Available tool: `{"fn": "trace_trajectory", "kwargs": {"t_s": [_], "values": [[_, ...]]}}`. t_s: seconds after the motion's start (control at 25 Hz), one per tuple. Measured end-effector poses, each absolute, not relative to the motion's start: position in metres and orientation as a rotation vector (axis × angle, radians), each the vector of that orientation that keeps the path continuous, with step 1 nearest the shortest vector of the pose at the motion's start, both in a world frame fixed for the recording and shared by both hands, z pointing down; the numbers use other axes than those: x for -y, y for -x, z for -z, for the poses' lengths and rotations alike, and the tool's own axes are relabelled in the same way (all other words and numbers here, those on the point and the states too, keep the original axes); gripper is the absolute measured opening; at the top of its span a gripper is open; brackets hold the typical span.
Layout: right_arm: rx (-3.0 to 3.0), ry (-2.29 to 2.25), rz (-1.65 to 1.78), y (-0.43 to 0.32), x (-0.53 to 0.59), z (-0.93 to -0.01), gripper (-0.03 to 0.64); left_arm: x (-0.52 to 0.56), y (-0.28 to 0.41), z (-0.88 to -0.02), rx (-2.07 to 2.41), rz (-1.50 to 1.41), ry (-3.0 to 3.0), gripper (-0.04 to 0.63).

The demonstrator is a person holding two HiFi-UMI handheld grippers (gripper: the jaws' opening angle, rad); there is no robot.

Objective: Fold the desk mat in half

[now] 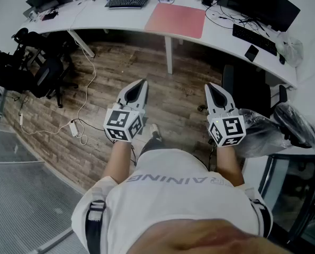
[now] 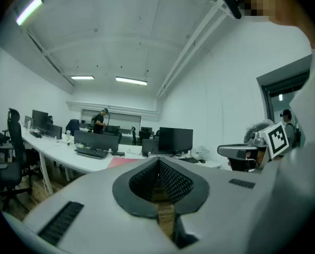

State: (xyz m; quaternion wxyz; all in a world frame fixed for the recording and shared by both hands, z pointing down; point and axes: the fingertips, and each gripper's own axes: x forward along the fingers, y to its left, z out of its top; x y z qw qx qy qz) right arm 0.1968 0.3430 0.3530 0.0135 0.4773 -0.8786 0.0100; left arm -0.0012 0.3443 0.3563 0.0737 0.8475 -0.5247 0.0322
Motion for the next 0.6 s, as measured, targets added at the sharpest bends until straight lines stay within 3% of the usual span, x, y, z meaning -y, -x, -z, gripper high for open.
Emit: {"fn": "trace_trajectory", "kwargs": {"t_s": [0.6], "values": [[2.728,-1.491,-0.061,-0.179,-0.330,-0.357,0.023,-0.333,0.017,-0.363,1.550,-0.100,-2.530,0.028]]}}
